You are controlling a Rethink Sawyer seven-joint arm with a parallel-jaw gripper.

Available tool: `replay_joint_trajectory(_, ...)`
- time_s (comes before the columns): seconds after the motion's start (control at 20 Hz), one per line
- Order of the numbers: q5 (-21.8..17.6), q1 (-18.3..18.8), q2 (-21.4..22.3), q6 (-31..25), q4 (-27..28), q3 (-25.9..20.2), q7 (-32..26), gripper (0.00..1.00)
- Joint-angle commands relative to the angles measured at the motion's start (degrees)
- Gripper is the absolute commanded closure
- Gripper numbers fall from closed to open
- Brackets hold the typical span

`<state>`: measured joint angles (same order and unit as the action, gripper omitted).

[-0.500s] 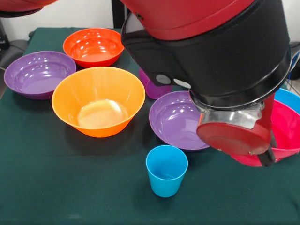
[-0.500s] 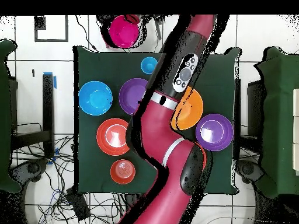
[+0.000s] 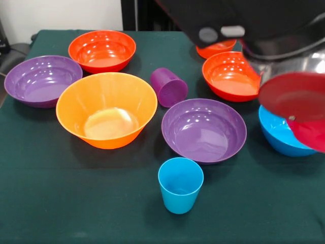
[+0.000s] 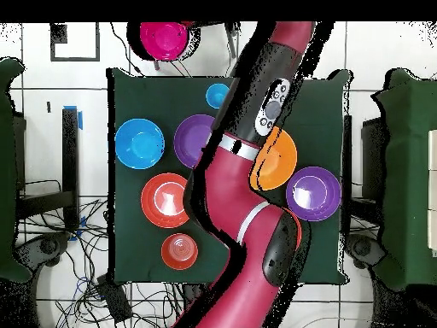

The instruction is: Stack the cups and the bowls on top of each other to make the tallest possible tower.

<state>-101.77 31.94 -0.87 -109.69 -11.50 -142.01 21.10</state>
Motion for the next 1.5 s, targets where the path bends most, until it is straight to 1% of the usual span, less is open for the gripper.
replay_joint_trajectory(0.05, -0.4, 0.1, 2.1, 1.1, 5.5, 7.9, 12.6, 1.00)
replay_joint_trajectory(0.15, -0.7, 0.2, 2.1, 0.6, 5.9, 7.6, 11.7, 1.00)
replay_joint_trajectory(0.55, -5.2, 0.8, 2.1, -0.7, 8.5, 4.0, 6.0, 1.00)
replay_joint_trajectory(0.95, -11.8, 1.2, 2.3, -1.7, 10.3, 0.2, 1.5, 1.00)
replay_joint_trajectory(1.5, -22.5, 1.8, 2.6, -1.4, 11.7, -5.5, -4.0, 1.00)
